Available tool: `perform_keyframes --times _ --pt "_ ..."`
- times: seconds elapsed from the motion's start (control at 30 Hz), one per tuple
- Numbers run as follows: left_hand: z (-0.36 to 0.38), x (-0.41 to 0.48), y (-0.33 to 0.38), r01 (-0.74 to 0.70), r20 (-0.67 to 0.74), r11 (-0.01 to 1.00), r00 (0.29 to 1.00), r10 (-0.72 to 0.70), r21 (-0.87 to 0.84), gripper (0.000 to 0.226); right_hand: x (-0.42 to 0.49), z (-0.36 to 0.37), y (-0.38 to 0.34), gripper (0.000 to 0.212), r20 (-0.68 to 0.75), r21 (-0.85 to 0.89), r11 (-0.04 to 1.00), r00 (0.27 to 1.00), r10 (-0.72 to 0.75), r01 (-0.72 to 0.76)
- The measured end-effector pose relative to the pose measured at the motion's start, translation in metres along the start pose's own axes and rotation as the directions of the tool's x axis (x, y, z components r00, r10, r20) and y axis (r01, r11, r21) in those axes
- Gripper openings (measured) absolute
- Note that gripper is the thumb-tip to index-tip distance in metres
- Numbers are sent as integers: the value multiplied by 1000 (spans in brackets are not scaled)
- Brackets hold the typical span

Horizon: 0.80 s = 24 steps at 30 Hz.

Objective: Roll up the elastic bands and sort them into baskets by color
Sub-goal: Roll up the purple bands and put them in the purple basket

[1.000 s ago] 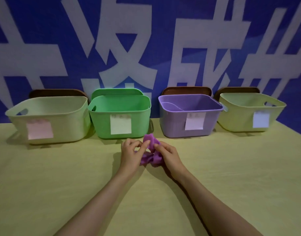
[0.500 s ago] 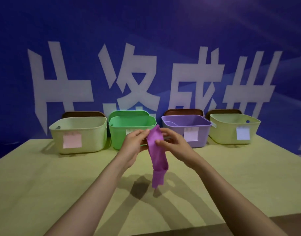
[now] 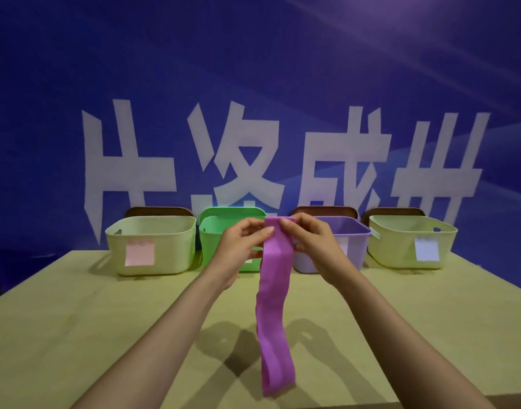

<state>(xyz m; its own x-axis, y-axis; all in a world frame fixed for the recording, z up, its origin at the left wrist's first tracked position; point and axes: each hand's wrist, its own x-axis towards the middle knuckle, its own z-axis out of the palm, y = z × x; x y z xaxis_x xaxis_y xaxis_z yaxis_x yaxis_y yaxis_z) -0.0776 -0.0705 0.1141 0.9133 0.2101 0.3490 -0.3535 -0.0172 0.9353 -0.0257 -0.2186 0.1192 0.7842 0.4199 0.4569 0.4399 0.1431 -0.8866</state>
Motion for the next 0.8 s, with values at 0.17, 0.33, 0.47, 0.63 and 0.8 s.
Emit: perform_keyframes --times 0.17,0.33,0.47,0.63,0.8 --pt "9 -1 2 -26 23 997 999 25 67 18 0 -10 1 19 4 89 996 1000 21 -21" --pt "10 2 2 25 97 998 995 -20 -54 20 2 -18 -3 21 61 134 990 997 37 -45" --pt "8 12 0 156 170 968 978 -123 -196 21 11 -19 -4 19 76 213 969 991 114 -128" --pt "3 31 -34 363 173 896 929 -327 -255 24 30 -14 31 3 58 244 913 945 323 -327" --pt "-11 44 -114 543 102 816 839 -534 -199 19 37 -5 119 7 25 98 866 871 491 -491"
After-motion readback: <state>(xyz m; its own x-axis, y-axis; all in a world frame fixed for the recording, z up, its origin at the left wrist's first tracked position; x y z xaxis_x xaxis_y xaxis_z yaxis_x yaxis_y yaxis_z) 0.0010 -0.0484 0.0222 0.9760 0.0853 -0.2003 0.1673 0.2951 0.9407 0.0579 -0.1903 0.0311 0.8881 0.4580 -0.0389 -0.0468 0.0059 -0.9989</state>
